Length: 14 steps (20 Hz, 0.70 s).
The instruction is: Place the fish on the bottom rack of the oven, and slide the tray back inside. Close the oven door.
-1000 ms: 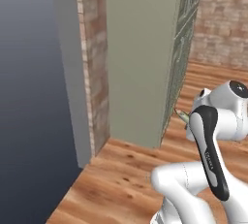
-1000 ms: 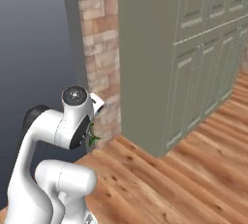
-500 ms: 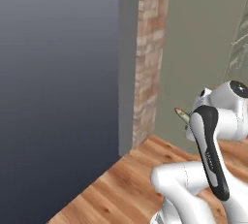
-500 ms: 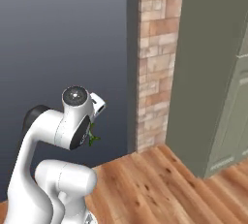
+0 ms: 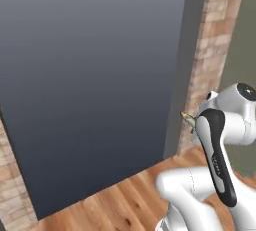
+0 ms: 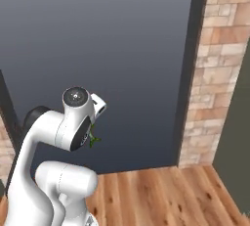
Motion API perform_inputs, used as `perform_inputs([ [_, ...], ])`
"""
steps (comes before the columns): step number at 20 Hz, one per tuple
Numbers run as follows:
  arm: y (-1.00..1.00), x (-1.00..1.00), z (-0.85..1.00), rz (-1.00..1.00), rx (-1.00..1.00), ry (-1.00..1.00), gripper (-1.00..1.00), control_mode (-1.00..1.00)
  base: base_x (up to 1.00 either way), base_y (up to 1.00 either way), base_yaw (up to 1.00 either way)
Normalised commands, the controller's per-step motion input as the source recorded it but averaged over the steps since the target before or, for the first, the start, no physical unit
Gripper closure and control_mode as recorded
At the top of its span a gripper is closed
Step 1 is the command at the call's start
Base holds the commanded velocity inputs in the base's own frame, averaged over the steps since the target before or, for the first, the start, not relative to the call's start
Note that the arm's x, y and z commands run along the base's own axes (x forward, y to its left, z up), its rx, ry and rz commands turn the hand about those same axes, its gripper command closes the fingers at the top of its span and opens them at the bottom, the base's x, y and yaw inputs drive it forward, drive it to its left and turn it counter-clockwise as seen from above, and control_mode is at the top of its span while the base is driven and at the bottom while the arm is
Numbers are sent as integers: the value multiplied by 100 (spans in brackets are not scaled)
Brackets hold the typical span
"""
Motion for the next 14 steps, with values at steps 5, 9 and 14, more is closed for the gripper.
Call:
perform_inputs([
  [5,0,0,0,0,0,0,100,100,-38,0,50],
  [9,0,0,0,0,0,0,100,100,-37,0,50],
  [14,0,0,0,0,0,0,100,100,-35,0,51],
])
